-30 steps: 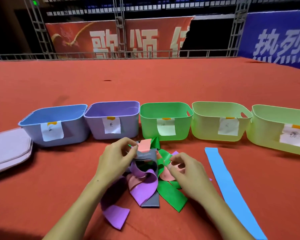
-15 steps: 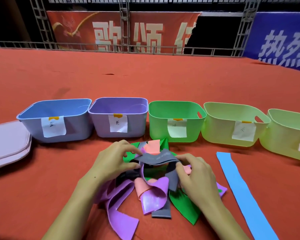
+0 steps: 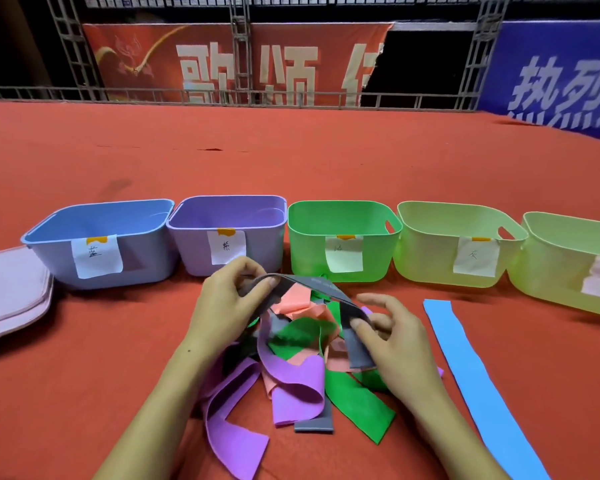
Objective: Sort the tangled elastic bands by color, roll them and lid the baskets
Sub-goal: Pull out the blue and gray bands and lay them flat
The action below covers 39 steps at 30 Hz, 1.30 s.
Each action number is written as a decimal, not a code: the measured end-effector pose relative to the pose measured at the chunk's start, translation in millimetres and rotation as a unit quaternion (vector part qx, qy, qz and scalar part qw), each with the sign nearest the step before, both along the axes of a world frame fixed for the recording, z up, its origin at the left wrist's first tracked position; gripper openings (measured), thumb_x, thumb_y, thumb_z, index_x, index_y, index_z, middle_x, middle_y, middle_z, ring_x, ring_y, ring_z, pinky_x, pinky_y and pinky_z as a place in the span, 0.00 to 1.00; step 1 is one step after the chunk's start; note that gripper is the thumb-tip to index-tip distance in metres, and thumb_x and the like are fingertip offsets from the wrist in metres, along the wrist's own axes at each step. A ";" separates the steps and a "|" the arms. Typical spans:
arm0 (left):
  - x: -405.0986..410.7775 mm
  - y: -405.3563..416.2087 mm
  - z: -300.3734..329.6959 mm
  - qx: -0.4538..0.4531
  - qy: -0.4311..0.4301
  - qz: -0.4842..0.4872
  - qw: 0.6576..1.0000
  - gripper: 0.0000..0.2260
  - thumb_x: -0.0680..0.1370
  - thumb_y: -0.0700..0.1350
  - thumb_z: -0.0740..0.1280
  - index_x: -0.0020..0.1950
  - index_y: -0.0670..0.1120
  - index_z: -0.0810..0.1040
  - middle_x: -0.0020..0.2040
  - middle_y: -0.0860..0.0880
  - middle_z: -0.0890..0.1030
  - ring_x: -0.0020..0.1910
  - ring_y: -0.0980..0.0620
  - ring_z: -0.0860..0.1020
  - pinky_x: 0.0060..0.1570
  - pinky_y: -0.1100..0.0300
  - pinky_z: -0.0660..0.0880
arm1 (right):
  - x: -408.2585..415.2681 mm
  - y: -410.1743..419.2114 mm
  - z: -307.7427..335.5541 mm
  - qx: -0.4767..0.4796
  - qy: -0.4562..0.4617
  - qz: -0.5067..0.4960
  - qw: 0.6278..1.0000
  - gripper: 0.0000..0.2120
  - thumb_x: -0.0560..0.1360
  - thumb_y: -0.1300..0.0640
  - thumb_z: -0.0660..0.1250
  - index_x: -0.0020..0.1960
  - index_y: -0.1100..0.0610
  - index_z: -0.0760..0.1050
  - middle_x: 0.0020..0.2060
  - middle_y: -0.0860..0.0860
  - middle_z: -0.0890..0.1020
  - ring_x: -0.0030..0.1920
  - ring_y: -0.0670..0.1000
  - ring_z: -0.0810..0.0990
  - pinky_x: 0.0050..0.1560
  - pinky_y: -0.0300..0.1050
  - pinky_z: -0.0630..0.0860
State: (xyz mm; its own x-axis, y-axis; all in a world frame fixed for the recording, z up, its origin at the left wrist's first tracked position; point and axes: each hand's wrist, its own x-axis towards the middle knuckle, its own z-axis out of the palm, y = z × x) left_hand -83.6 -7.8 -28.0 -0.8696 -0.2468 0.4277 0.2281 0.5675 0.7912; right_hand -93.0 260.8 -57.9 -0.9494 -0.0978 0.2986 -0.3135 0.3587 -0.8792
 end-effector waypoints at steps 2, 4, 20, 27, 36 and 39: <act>1.4 8.3 7.6 0.093 -0.004 -0.017 0.995 0.05 0.81 0.40 0.75 0.47 0.43 0.81 0.37 0.48 0.87 0.33 0.47 0.86 0.36 0.48 0.82 | 0.2 2.1 -0.1 0.040 0.009 0.001 0.999 0.09 0.76 0.59 0.77 0.52 0.47 0.83 0.41 0.41 0.88 0.43 0.41 0.86 0.44 0.45 0.82; 2.8 17.6 14.0 0.191 -0.018 -0.044 0.980 0.03 0.81 0.36 0.72 0.49 0.40 0.81 0.39 0.41 0.86 0.31 0.42 0.84 0.31 0.45 0.82 | 4.3 3.0 1.2 0.065 0.014 0.012 0.998 0.03 0.76 0.55 0.76 0.46 0.48 0.83 0.37 0.42 0.86 0.38 0.42 0.83 0.39 0.44 0.76; -22.7 136.7 -0.8 0.353 -0.135 -0.065 0.924 0.02 0.80 0.34 0.69 0.51 0.38 0.80 0.36 0.46 0.86 0.34 0.49 0.86 0.38 0.49 0.85 | -5.0 39.1 -14.5 0.190 -0.143 0.002 0.971 0.10 0.81 0.50 0.66 0.44 0.53 0.72 0.44 0.54 0.80 0.47 0.58 0.77 0.46 0.52 0.69; -26.5 107.2 -4.7 0.265 -0.094 -0.031 0.959 0.02 0.80 0.35 0.72 0.49 0.40 0.83 0.34 0.49 0.86 0.35 0.55 0.83 0.37 0.56 0.82 | 3.1 -15.4 -4.7 0.021 -0.158 0.027 0.987 0.14 0.76 0.48 0.65 0.47 0.60 0.76 0.42 0.53 0.82 0.44 0.54 0.79 0.48 0.53 0.76; -25.0 106.1 3.0 0.137 -0.006 -0.065 0.988 0.03 0.78 0.40 0.78 0.45 0.46 0.88 0.34 0.53 0.86 0.33 0.61 0.79 0.35 0.66 0.74 | 16.6 7.9 17.8 0.002 -0.096 -0.002 0.995 0.13 0.71 0.46 0.63 0.39 0.55 0.67 0.34 0.49 0.71 0.38 0.48 0.68 0.41 0.57 0.69; -25.0 122.5 5.9 0.152 0.016 -0.081 0.985 0.09 0.78 0.43 0.79 0.41 0.40 0.84 0.30 0.53 0.79 0.30 0.59 0.73 0.31 0.64 0.69 | 21.5 33.2 22.8 -0.013 -0.097 -0.025 0.995 0.09 0.70 0.48 0.63 0.38 0.53 0.67 0.34 0.50 0.71 0.37 0.48 0.68 0.44 0.62 0.72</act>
State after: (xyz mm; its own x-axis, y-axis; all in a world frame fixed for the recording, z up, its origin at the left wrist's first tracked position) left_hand -108.5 114.6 -22.1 -0.8957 -0.2265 0.3825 0.3232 0.2592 0.9102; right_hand -71.5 294.0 -35.1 -0.9927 -0.0442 0.1120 -0.1204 0.3452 -0.9308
